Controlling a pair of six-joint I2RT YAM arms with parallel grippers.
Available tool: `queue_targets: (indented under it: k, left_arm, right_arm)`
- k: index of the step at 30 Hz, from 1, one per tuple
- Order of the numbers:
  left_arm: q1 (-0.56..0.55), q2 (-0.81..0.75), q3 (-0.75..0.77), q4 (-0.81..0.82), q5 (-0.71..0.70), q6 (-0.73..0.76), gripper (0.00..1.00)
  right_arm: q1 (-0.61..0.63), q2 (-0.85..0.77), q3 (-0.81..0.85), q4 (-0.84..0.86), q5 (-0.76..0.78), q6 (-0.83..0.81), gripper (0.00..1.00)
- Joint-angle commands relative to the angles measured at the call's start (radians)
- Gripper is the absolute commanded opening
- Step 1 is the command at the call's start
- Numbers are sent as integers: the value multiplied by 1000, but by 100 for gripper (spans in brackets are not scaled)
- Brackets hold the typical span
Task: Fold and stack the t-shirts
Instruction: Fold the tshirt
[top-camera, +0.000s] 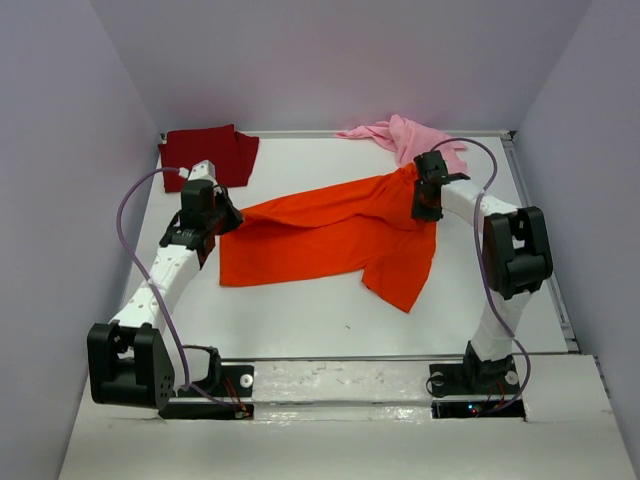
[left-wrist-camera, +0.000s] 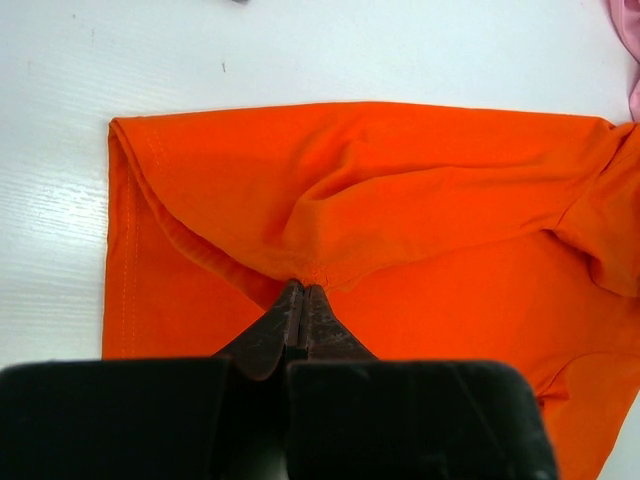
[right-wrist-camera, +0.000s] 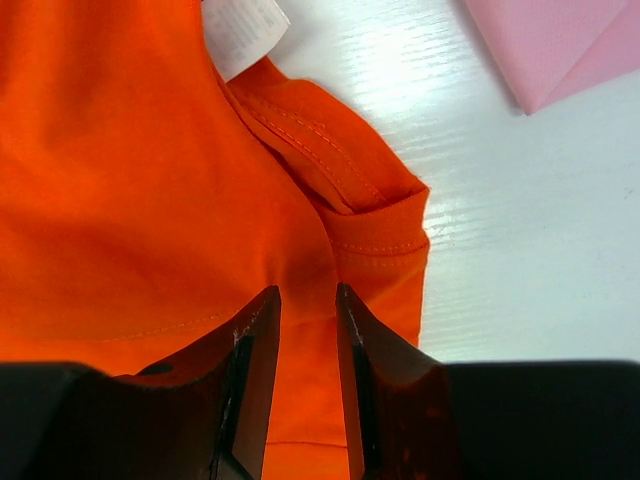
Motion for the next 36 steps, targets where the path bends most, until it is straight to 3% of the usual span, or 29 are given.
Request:
queue_targets:
  k: [1, 15, 18, 19, 22, 36]
  left_arm:
    - [-7, -44, -7, 34, -3, 17, 0]
    - [-8, -41, -7, 37, 5, 17, 0]
    - [-8, -44, -9, 37, 3, 17, 0]
    - [-8, -44, -9, 37, 2, 17, 0]
    - [-8, -46, -7, 36, -4, 19, 0]
    - [-8, -43, -7, 34, -12, 20, 0]
  right_arm:
    - [-7, 38, 30, 12, -15, 3, 35]
    - [-7, 17, -36, 52, -9, 3, 34]
    - [-7, 12, -36, 50, -15, 1, 25]
    - [-7, 12, -36, 50, -18, 1, 13]
    - [-7, 18, -31, 50, -21, 1, 0]
    - [-7, -8, 13, 34, -56, -2, 0]
